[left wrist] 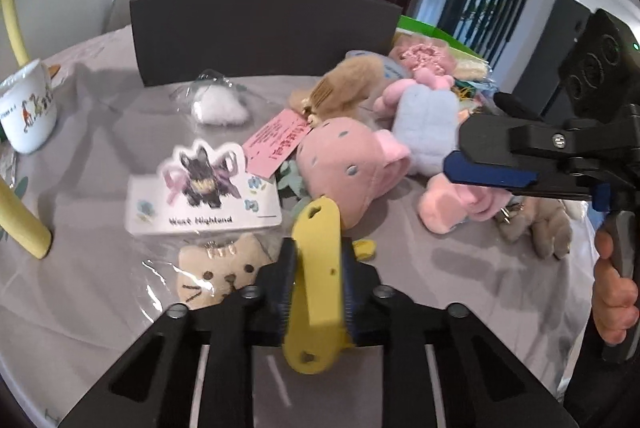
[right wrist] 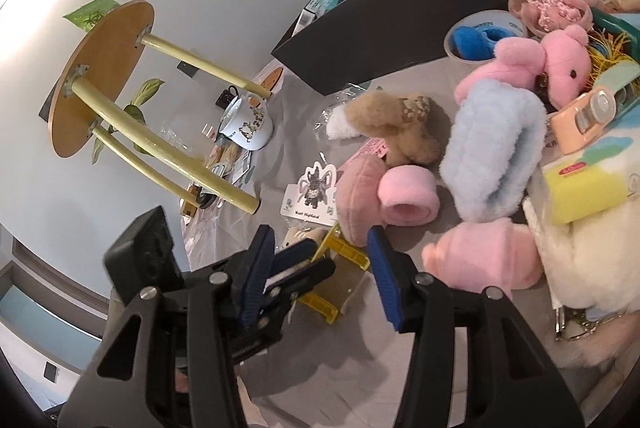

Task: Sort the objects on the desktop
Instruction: 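Reach both grippers down to the yellow plastic hook holder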

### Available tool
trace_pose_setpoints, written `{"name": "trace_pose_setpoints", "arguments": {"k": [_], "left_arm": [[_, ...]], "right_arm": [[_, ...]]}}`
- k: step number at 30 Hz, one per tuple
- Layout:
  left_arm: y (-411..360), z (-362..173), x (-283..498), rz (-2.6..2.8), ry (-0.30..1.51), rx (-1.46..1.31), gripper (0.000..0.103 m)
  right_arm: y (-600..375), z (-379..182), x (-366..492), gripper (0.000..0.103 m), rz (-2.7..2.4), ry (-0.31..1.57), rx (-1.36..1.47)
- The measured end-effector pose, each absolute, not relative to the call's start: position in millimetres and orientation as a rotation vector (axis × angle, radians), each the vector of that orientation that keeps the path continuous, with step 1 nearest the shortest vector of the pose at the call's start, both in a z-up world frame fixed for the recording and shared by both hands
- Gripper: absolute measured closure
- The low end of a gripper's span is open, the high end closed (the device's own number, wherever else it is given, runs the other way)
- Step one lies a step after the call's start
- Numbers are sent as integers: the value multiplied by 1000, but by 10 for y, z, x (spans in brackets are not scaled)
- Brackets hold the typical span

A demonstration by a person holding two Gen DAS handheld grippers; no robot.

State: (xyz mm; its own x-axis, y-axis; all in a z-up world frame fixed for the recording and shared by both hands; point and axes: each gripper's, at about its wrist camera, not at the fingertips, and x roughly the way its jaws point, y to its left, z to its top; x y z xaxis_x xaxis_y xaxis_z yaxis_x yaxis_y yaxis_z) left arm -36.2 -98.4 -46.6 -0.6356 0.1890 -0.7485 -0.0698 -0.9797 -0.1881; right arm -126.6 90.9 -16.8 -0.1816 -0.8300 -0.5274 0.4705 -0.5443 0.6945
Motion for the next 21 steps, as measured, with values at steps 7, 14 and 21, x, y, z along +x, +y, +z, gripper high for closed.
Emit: {"name": "trace_pose_setpoints", "arguments": {"k": [7, 14, 21], "left_arm": [[-1050, -386, -281, 2630, -375, -1198, 94], [-748, -327, -141, 2510, -347, -1169, 94], [-843, -216, -211, 2579, -319, -1156, 94]], "right_arm": [[961, -210, -1275, 54, -1836, -487, 1165], [1044, -194, -1228, 54, -1841, -488, 1163], [1204, -244, -1121, 54, -1829, -519, 1172]]}}
